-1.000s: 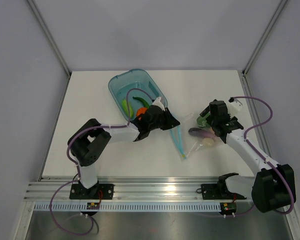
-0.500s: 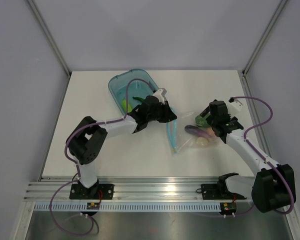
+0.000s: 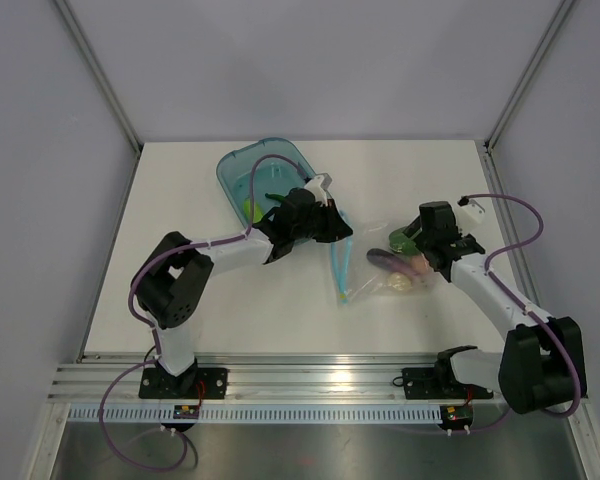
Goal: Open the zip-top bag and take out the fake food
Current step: Adjust the zipper food storage bag at the center of the board.
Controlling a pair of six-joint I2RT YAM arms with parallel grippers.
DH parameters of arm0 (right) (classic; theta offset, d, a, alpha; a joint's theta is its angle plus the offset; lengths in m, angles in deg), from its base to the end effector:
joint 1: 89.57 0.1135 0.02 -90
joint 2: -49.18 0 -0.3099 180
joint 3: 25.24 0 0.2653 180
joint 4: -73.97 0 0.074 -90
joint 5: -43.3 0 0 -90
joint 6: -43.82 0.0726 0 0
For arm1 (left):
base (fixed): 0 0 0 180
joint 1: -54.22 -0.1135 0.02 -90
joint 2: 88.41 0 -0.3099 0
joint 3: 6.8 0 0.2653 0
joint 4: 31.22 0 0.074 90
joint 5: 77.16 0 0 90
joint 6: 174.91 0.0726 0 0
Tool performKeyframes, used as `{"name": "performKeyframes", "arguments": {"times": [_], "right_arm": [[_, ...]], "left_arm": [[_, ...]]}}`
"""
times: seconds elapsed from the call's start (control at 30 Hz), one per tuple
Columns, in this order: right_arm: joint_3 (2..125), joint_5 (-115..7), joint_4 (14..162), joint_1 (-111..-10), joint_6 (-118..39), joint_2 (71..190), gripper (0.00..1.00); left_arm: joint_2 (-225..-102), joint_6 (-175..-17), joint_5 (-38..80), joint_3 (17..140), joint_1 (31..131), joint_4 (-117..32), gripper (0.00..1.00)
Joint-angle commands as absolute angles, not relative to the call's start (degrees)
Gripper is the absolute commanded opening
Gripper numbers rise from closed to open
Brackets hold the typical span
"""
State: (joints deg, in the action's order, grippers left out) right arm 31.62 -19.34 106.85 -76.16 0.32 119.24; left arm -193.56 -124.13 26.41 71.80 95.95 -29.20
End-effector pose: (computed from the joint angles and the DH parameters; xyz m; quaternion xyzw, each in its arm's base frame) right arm 0.2691 0.0299 0.2445 0.3414 0.8386 -0.0086 0.4243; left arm 0.3393 -0.3254 0.2340 0.0822 0.8337 -0.4242 0.3440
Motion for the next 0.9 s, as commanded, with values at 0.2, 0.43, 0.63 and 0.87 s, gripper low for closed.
{"name": "performKeyframes", "arguments": {"times": [0.2, 0.43, 0.63, 0.87], "right_arm": [[30.81, -22.88, 105.50, -79.91, -1.09, 118.96, 0.74], [24.14, -26.04, 98.47, -80.26, -5.31, 114.31, 0.61], [24.04, -27.01, 97.94, -80.35, -7.24, 116.41, 0.68], [24.92, -26.48, 98.11, -80.35, -9.00, 118.09, 0.83]], "left_arm": [[-191.77, -124.81, 28.66, 71.74, 93.24, -26.71, 0.18], [-191.77, -124.20, 28.75, 72.01, 92.80, -27.06, 0.19], [-191.95, -124.64, 29.45, 72.10, 92.54, -27.06, 0.19], [-191.94, -127.62, 31.47, 70.60, 92.54, -25.13, 0.54]]}}
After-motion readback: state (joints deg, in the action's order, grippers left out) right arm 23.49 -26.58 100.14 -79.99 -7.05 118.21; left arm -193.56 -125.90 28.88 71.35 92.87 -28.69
